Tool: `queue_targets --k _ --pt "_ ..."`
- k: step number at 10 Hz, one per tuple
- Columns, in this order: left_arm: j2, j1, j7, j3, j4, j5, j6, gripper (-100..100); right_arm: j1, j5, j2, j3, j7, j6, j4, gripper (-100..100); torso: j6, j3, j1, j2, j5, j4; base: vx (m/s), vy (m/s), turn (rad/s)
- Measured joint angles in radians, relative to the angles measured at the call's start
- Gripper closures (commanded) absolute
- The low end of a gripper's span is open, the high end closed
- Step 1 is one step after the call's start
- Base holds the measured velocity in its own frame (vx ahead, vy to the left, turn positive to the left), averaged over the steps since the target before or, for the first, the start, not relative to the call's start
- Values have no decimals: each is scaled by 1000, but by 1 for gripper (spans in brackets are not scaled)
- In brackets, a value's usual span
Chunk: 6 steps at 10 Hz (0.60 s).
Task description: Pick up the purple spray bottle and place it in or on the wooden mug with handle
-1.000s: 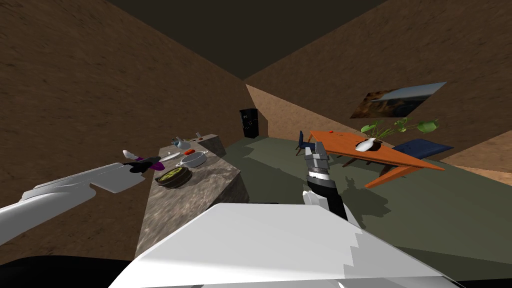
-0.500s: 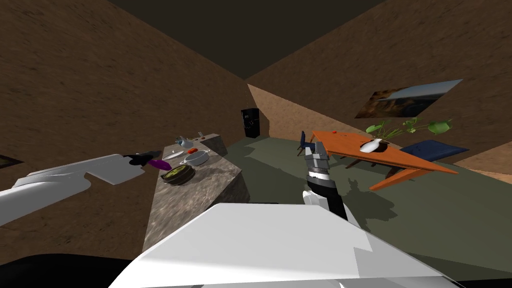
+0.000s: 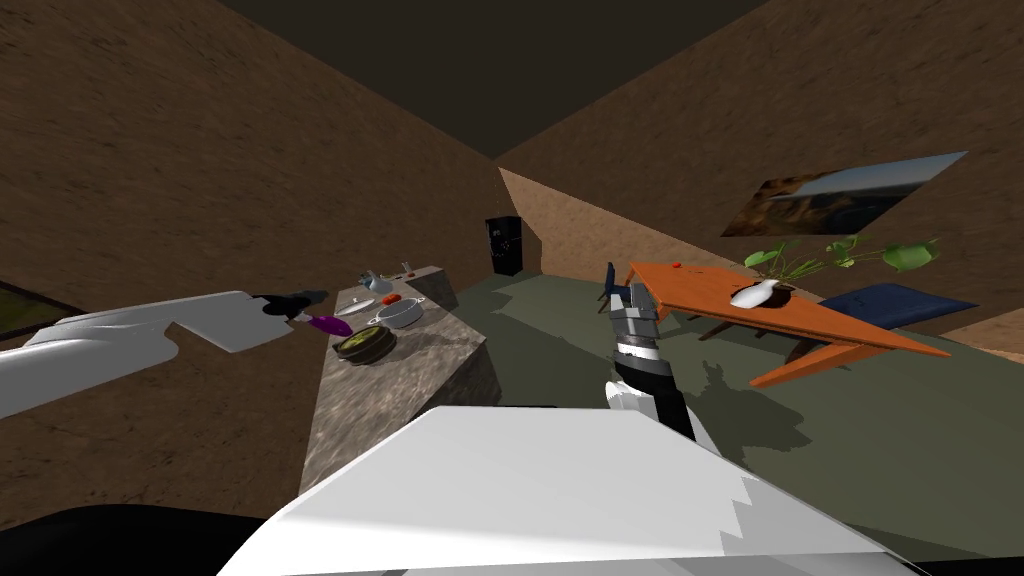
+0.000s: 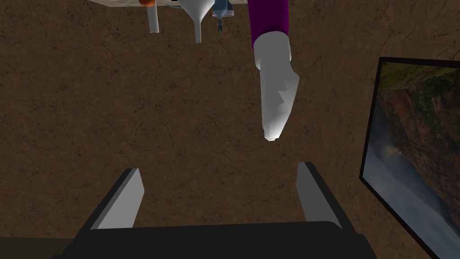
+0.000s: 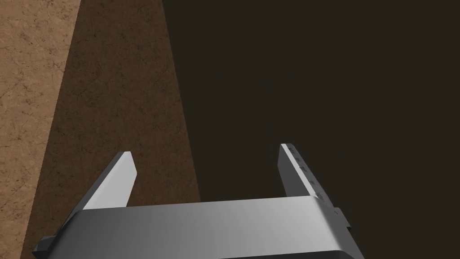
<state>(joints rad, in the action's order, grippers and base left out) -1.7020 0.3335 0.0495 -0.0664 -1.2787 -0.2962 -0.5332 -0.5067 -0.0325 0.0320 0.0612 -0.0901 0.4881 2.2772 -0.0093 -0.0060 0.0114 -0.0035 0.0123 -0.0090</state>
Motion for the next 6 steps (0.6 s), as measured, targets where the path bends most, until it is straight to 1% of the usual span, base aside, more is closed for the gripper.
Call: queue_targets --k 1,6 --pt "-2 1 0 0 -1 -2 -1 0 0 0 0 0 0 0 0 0 0 0 0 0 0 0 0 0 0" --pt "-2 1 0 0 -1 -2 0 0 0 0 0 0 0 0 0 0 0 -1 0 -1 0 0 0 0 0"
